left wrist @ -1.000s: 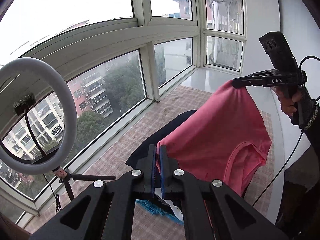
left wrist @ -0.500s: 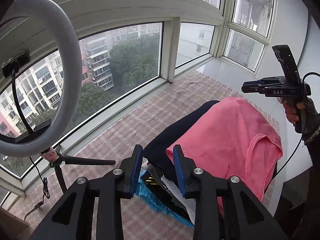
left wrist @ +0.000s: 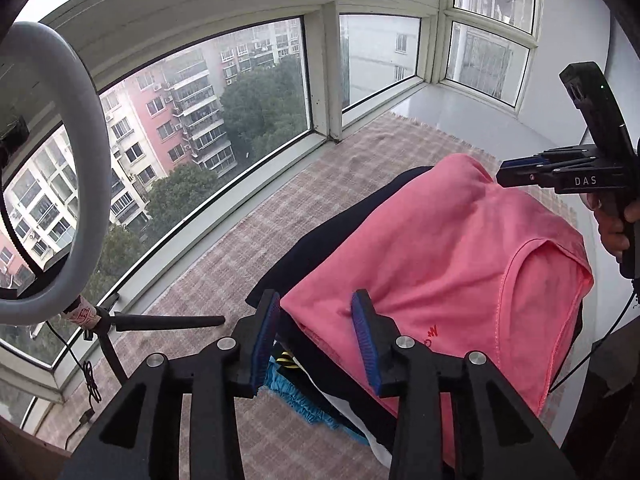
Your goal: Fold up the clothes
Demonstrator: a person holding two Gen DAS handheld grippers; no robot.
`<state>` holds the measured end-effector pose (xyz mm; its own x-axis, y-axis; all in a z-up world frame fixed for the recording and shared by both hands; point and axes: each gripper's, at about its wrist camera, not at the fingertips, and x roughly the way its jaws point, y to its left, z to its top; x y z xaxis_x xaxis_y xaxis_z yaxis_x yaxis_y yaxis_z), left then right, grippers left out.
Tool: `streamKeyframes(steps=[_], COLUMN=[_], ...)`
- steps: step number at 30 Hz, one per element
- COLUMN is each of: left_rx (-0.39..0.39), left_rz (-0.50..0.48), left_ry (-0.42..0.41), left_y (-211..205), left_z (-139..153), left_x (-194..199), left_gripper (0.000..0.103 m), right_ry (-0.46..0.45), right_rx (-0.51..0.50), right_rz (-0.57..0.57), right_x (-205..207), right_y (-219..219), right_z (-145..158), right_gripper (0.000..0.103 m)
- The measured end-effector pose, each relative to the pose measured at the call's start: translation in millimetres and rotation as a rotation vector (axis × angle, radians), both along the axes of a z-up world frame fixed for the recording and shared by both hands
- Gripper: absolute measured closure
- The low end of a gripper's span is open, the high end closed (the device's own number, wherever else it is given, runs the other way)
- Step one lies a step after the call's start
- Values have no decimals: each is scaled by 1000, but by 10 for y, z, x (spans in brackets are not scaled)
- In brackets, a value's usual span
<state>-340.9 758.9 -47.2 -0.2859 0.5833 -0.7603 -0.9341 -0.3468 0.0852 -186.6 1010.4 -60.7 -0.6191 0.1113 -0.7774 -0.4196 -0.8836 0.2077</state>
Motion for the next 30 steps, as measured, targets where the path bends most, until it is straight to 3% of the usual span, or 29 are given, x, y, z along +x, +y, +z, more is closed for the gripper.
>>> streamKeyframes(steps=[3,6,8,10,12,13,16,18,20,22,26,30], left_rx=[57,69,43,-39,-94,-83,-8,29,60,94,132,139], left_rz=[-79,-178,-236,-251,-228,-210,-135,-68,-1,61,114,131], left_ry=[6,-40,-36,-20,11,21,-17,-76,-109,-107,-110,-72], left_y=[-327,-519,-544,-552,-675,-808,-1321,-1687,-2016,-2316,-2894,-3467], left_z=[185,90,-70,-292,-378,-333,-100,22,86,125,205,238], left_x=[334,663,864,1005,1080,1084,1029,951,902,885,893,940], left_gripper=[68,68,66,66,68,68,66,62,55,50,42,30], right_ry=[8,-21,-55,-111,-169,-174,-92,-39,8,40,18,57], right_rx=[105,176,183,173,160,171,160,144,146,164,215,180], right_rz=[9,-2,-16,-15,-21,-49,-139,-190,-248,-295,-371,-407], right_x=[275,496,631,669,715,796,1142,1343,1487,1550,1451,1398], right_y=[-356,-690,-863,-944,-1009,-1061,-1312,-1546,-1917,-2328,-3125,-3862], right_z=[209,151,13,-147,-285,-247,23,166,258,289,254,340], right_gripper=[62,62,62,62,62,62,61,47,35,34,34,34])
